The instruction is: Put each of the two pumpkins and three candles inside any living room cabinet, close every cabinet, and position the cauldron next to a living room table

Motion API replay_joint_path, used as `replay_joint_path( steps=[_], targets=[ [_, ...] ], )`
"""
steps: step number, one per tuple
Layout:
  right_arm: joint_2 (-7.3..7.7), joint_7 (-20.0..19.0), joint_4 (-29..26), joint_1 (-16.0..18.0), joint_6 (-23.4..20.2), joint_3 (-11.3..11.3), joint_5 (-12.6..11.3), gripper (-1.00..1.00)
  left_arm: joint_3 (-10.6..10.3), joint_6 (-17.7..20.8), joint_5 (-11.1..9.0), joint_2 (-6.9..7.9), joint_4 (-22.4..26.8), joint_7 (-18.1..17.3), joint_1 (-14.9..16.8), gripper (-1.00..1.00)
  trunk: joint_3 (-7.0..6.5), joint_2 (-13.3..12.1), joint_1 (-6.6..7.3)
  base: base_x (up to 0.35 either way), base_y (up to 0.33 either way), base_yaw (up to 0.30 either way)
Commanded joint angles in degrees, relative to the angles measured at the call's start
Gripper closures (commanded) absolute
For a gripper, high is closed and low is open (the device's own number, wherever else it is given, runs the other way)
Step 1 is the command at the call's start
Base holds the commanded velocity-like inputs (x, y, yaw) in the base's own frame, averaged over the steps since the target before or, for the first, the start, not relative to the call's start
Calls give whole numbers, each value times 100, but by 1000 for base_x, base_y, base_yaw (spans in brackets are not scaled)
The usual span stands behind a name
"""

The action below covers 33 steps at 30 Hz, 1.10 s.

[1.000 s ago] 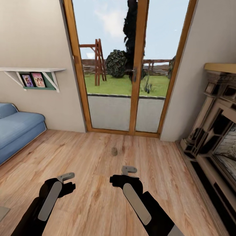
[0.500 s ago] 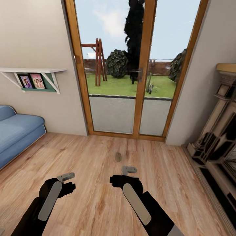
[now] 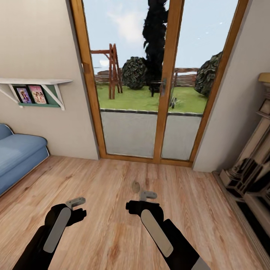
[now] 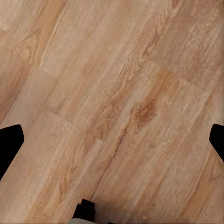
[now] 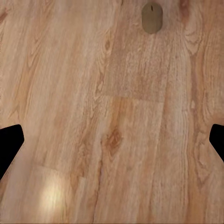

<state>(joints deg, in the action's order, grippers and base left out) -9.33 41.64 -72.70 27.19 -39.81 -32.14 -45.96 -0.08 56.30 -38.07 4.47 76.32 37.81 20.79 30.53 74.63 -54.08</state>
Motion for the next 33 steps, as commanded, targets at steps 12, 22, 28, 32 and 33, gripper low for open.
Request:
replay_joint_path(
  steps=[12,22,28,32,33],
  targets=[
    [1,48,-8,6,-1,-21,-8,-100,-1,13,-60,1,6,52,4,-100,6,3,-4,333,0,0],
    [-6,71,286,6,-100,47,-58,-100,-6,27,-42,4,13,39,4,-100,6,3,-4,333,0,0],
    [-27,87,911,8,-212,65,-34,-100,-22,37,-43,-4,35,42,4,-100,6,3,-4,330,0,0],
    [-49,102,1266,39,-210,59,-23,-100,-36,43,-47,-7,51,37,4,-100,6,3,-4,307,3,0],
    [-57,104,1415,69,-193,56,-26,-100,-36,45,-49,-7,52,36,4,-100,6,3,-4,291,34,0]
  ],
)
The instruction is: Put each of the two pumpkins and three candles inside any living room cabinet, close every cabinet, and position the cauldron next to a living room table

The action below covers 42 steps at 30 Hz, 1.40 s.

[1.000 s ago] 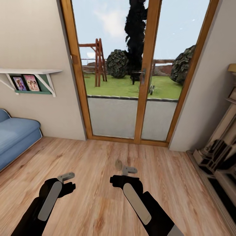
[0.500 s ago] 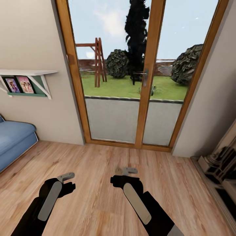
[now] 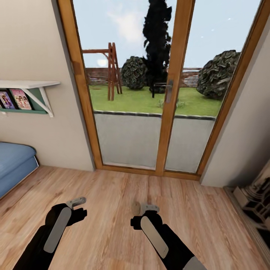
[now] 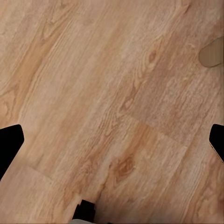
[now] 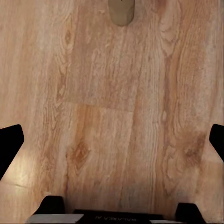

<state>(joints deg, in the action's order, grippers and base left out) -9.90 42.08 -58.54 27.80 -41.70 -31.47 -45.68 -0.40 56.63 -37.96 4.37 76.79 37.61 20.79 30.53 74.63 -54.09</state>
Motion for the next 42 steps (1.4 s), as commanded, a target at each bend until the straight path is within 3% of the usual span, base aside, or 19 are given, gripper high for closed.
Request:
replay_joint_path(
  steps=[1,7,23,32,42],
  targets=[
    [-5,58,224,70,20,-14,-61,-100,-4,13,-74,4,4,55,4,-100,6,3,-3,287,53,0],
    [-10,16,578,182,84,-17,-76,-100,-8,15,-103,2,11,54,4,-100,6,3,-3,284,68,0],
    [-10,-42,628,191,406,-34,-21,-100,-10,15,-106,6,20,55,4,-100,6,3,-3,285,90,0],
    [-10,-54,1052,307,646,-65,6,-100,-4,15,-106,10,21,54,2,-100,6,3,-3,290,97,0],
    [-3,-59,1087,322,712,-76,15,-100,-4,15,-106,7,21,54,3,-100,6,3,-3,290,97,0]
  ],
)
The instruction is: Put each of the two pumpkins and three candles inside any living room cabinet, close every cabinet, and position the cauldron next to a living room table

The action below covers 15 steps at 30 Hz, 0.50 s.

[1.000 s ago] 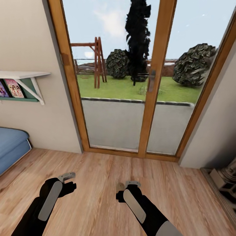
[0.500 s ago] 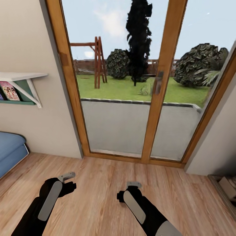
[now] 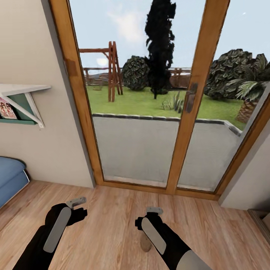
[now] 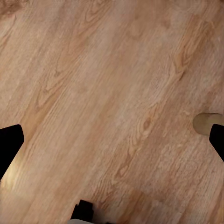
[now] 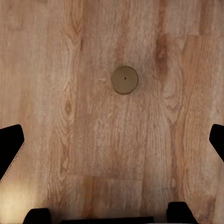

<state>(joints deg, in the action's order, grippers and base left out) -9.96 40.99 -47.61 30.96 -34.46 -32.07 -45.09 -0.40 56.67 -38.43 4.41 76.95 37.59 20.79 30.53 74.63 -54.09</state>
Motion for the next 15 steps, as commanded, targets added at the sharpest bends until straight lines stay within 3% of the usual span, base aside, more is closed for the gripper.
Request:
replay_joint_path(
  steps=[1,6,11,15],
  targets=[
    [2,51,-4,6,-10,-17,-44,-100,-4,11,-59,0,6,56,2,-100,6,3,-3,275,97,0],
    [2,49,-2,6,-8,-19,-43,-100,-4,11,-64,-2,12,56,4,-100,6,3,-3,235,91,0],
    [2,49,-2,6,-8,-19,-43,-100,-12,18,-297,6,20,56,4,-100,6,3,-3,232,87,0],
    [2,49,2,6,-8,-19,-45,-100,-13,20,-322,7,21,56,4,-100,6,3,-3,243,38,0]
  ],
)
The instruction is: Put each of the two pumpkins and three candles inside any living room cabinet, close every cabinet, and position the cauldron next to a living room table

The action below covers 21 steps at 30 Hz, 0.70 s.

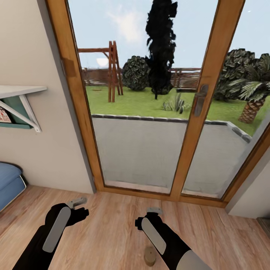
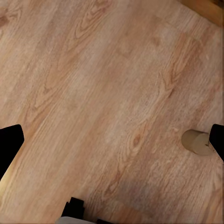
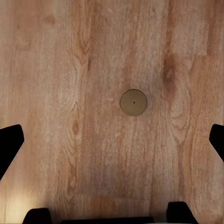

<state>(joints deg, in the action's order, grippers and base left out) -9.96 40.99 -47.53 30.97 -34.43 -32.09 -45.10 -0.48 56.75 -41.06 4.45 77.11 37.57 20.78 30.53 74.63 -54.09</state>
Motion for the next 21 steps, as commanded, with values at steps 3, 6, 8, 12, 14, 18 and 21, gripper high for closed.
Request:
replay_joint_path(
  steps=[3,6,8,12,14,18,21],
  targets=[
    [3,50,-7,6,-11,-16,-43,-100,2,11,-67,8,6,58,4,-100,6,3,-3,221,7,0],
    [3,50,-3,6,-11,-16,-43,-100,3,11,-68,8,9,58,3,-100,6,3,-3,212,2,0],
    [3,50,-2,6,-11,-16,-43,-100,7,11,-69,10,10,58,4,-100,6,3,-3,171,1,0],
    [7,50,4,6,-11,-13,-44,-100,14,11,-68,7,43,58,3,-100,6,3,-3,62,0,0],
    [9,50,6,6,-8,-10,-44,-100,35,11,-78,13,228,58,-5,-100,6,3,-3,20,0,0],
    [18,50,7,6,-3,-8,-43,-100,52,13,-264,92,545,59,-24,-100,42,84,-46,5,0,0],
    [25,50,7,6,-3,-8,-43,-100,32,15,-637,229,613,63,-35,-100,96,204,-112,0,0,0]
  ],
)
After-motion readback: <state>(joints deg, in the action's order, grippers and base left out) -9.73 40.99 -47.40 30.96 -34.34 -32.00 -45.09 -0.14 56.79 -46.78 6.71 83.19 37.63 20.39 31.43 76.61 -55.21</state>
